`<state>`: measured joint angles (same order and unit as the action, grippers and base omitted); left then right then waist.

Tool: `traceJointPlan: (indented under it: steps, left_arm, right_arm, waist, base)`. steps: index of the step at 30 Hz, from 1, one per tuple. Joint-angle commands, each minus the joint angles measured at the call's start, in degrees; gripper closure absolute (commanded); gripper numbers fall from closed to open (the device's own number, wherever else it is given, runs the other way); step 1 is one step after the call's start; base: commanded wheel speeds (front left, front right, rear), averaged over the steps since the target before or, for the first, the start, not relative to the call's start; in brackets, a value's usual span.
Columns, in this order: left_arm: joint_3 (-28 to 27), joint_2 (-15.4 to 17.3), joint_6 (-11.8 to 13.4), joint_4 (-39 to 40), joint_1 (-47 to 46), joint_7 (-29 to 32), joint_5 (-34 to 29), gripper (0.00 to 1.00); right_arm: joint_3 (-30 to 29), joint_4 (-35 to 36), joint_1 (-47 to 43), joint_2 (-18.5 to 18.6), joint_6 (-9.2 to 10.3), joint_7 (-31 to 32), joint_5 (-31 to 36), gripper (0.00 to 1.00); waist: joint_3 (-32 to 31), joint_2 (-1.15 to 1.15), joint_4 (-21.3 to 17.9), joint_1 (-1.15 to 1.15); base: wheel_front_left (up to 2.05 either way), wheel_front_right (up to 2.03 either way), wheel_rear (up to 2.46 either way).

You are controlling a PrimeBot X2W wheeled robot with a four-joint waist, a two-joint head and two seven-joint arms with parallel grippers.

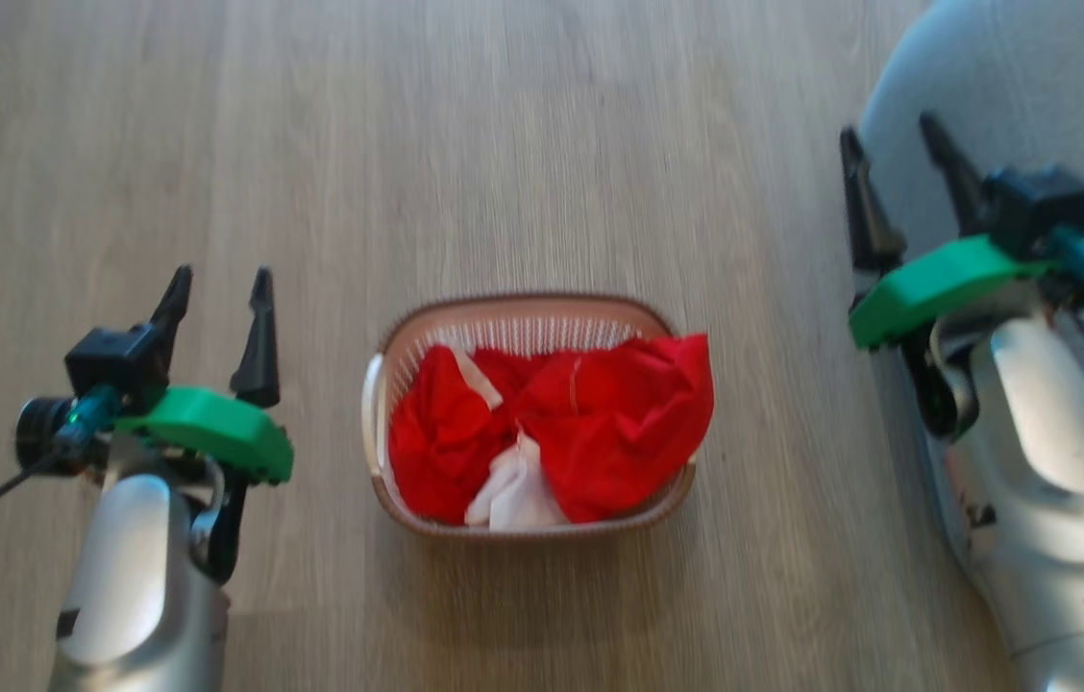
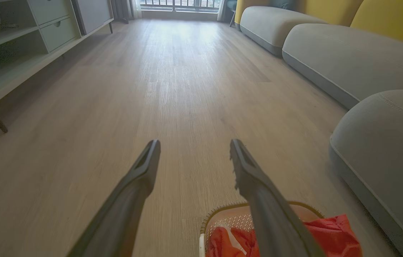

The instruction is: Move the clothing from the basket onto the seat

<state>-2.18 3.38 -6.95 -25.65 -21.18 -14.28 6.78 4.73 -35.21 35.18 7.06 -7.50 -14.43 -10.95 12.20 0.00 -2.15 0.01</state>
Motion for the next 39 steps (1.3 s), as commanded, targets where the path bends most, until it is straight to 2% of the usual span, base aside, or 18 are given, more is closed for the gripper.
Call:
traceJointPlan:
  steps: [1,5,13,21,24,25,34,39]
  left_arm:
    - [-1.0,0.6,-0.3,1.2,-2.9,-0.7,0.6,0.00]
    - [1.4,0.2,-0.5,0.2,-5.4,-0.7,2.1,0.00]
    - [10.2,0.8,-0.5,-1.9,-11.0,-0.7,5.6,0.00]
    - [23.5,2.7,-0.5,-5.2,-16.5,-0.7,10.7,0.00]
    - [30.9,4.3,-0.5,-6.2,-18.7,-0.7,13.5,0.00]
    - [30.9,4.3,-0.5,-6.2,-18.7,-0.7,13.5,0.00]
    - [52.6,11.8,-0.5,-8.1,-27.3,-0.7,24.6,0.00]
    - [58.7,14.2,-0.5,-9.4,-31.9,-0.7,26.9,0.00]
  right_arm:
    - [0.5,3.1,3.0,-0.8,0.01,-0.6,0.8,0.00]
    - [0.0,7.6,4.9,-1.4,0.01,-0.6,1.8,0.00]
    - [0.4,14.2,9.0,-2.2,0.01,-0.6,3.0,0.00]
    - [1.2,18.4,12.8,-3.0,0.01,-0.6,4.0,0.00]
    - [1.8,19.5,14.3,-3.3,0.01,-0.6,4.2,0.00]
    - [1.8,19.5,14.3,-3.3,0.01,-0.6,4.2,0.00]
    - [4.2,22.4,18.4,-4.0,0.01,-0.6,4.3,0.00]
    - [5.1,24.1,19.2,-4.1,0.01,-0.6,3.5,0.00]
  waist:
    - [3.8,0.00,-0.6,-0.01]
    - [9.9,0.00,-1.3,-0.01]
    - [21.6,0.00,-3.5,-0.01]
    - [30.8,0.00,-5.7,-0.01]
    - [33.7,0.00,-6.4,-0.01]
    - [33.7,0.00,-6.4,-0.01]
    - [41.3,0.00,-9.6,-0.01]
    - [44.4,0.00,-11.5,-0.01]
  base:
    - [0.00,0.00,0.00]
    - [0.00,0.00,0.00]
    - [0.00,0.00,0.00]
    - [0.00,0.00,0.00]
    - [0.00,0.00,0.00]
    - [0.00,0.00,0.00]
    - [0.00,0.00,0.00]
    - [0.00,0.00,0.00]
